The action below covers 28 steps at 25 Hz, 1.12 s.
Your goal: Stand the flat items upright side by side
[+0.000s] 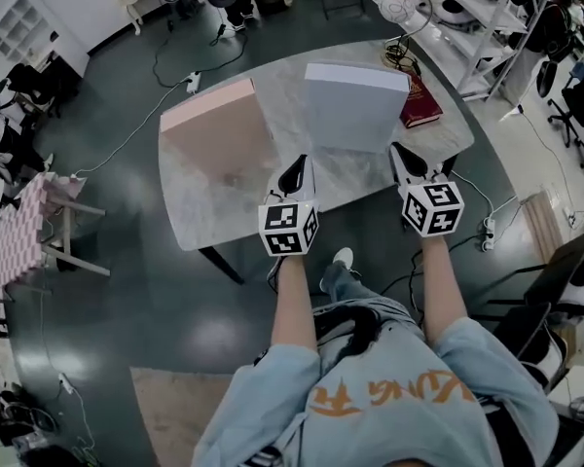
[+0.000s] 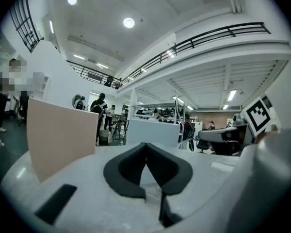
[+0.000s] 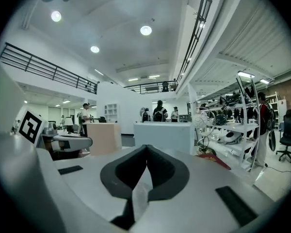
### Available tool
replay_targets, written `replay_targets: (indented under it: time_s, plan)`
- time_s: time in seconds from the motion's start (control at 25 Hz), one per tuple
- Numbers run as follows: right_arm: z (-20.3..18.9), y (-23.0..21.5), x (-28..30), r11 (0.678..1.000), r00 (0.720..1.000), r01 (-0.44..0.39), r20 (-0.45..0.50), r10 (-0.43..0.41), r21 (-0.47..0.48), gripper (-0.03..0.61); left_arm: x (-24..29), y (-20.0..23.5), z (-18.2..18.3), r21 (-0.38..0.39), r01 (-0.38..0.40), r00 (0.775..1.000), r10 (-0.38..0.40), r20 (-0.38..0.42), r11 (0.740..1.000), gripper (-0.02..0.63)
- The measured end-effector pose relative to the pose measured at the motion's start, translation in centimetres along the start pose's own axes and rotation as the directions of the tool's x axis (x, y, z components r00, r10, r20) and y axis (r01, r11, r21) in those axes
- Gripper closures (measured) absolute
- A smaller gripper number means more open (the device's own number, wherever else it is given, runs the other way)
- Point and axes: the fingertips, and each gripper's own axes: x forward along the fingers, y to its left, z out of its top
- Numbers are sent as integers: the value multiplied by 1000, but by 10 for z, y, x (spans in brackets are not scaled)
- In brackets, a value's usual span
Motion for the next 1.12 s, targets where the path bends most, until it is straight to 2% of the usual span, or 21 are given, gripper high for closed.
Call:
replay_targets:
  time_s: [0.16,0.36,0.56,0.76,0.92,1.12]
  plan:
    - [11,39,-12,995,995,-95,44,94,26,577,-39,3,10,29,-77,997,77,10,997,603]
    - [16,90,-17,984,983,-170,70,167,45,577,-89,16,20,34,-152,988,151,28,988,604]
    - [27,128,-13,976,974,-219,64,218,5,577,-123,40,38,1,-257,963,256,84,966,603]
    - [37,140,-10,974,972,-224,65,225,-24,577,-130,45,37,-20,-343,934,344,97,939,603]
    - [30,135,-16,972,973,-227,39,229,-60,577,-126,38,26,-7,-377,923,377,77,926,603]
    - [21,131,-4,960,967,-253,8,256,-121,577,-113,54,12,3,-434,900,434,39,901,603]
